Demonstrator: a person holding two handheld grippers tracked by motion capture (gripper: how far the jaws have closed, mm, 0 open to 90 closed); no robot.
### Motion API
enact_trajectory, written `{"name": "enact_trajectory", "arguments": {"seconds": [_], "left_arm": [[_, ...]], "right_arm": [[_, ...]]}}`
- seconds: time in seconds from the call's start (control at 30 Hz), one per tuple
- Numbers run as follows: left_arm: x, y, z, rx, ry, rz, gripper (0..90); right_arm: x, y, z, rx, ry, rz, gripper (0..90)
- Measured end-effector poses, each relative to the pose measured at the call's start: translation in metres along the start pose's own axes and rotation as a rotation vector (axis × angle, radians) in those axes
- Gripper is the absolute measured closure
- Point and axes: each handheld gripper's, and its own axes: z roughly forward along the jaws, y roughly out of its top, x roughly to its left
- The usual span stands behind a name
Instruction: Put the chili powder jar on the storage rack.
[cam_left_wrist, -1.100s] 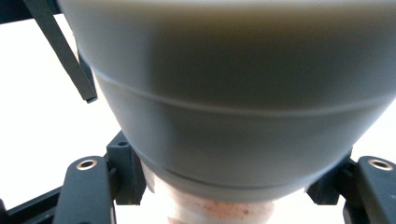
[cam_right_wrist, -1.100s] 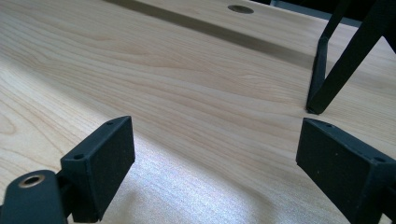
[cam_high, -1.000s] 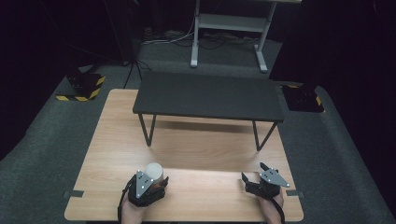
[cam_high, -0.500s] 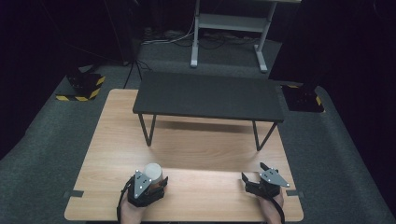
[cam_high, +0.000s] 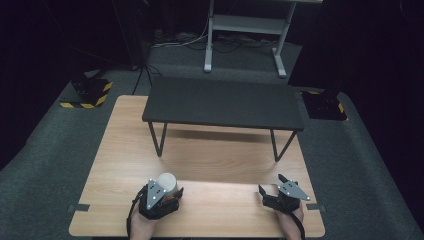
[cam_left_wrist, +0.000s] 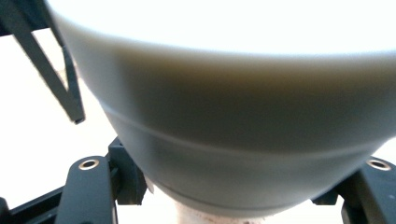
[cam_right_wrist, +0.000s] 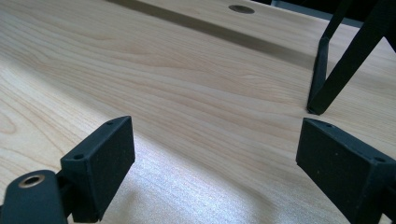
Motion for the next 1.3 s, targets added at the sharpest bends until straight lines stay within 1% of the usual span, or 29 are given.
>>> {"name": "enact_trajectory", "arguments": {"seconds": [0.07,0.2,0.43,0.5,0.6,0.73,0.77,0.83,0.97,1.13,1.23,1.3], "left_arm": [[0.0,0.003,0.0,-0.002,-0.006,0.001,31.9],[0.0,0.019,-0.001,-0.01,-0.03,0.018,31.9],[0.008,0.055,-0.001,-0.029,-0.077,0.028,31.9],[0.01,0.067,0.0,-0.03,-0.091,0.032,32.0],[0.013,0.087,0.0,-0.032,-0.106,0.05,32.0],[0.018,0.119,0.001,-0.03,-0.127,0.078,32.0],[0.019,0.129,0.002,-0.032,-0.129,0.086,32.0],[0.02,0.142,0.003,-0.036,-0.133,0.09,32.0],[0.025,0.173,0.011,-0.05,-0.15,0.08,31.9],[0.029,0.206,0.025,-0.058,-0.156,0.061,31.9],[0.03,0.224,0.038,-0.059,-0.148,0.052,31.9],[0.029,0.233,0.045,-0.056,-0.138,0.045,31.9]], "right_arm": [[0.0,0.0,0.0,0.001,0.0,-0.002,10.6],[0.0,0.0,0.0,0.001,-0.001,0.001,10.6],[0.0,0.0,0.0,-0.001,-0.001,-0.001,10.6],[0.0,0.0,0.0,-0.002,0.0,0.0,10.6],[0.0,-0.001,0.0,-0.006,0.0,0.001,10.6],[-0.001,-0.002,-0.001,-0.016,0.0,0.007,10.6],[-0.001,-0.003,-0.001,-0.019,0.0,0.009,10.6],[-0.001,-0.003,-0.001,-0.022,0.0,0.011,10.6],[-0.002,-0.004,-0.002,-0.028,0.003,0.014,10.6],[-0.003,-0.006,-0.002,-0.039,0.005,0.017,10.6],[-0.003,-0.006,-0.002,-0.041,0.003,0.021,10.6],[-0.003,-0.006,-0.002,-0.044,0.002,0.023,10.6]]}}
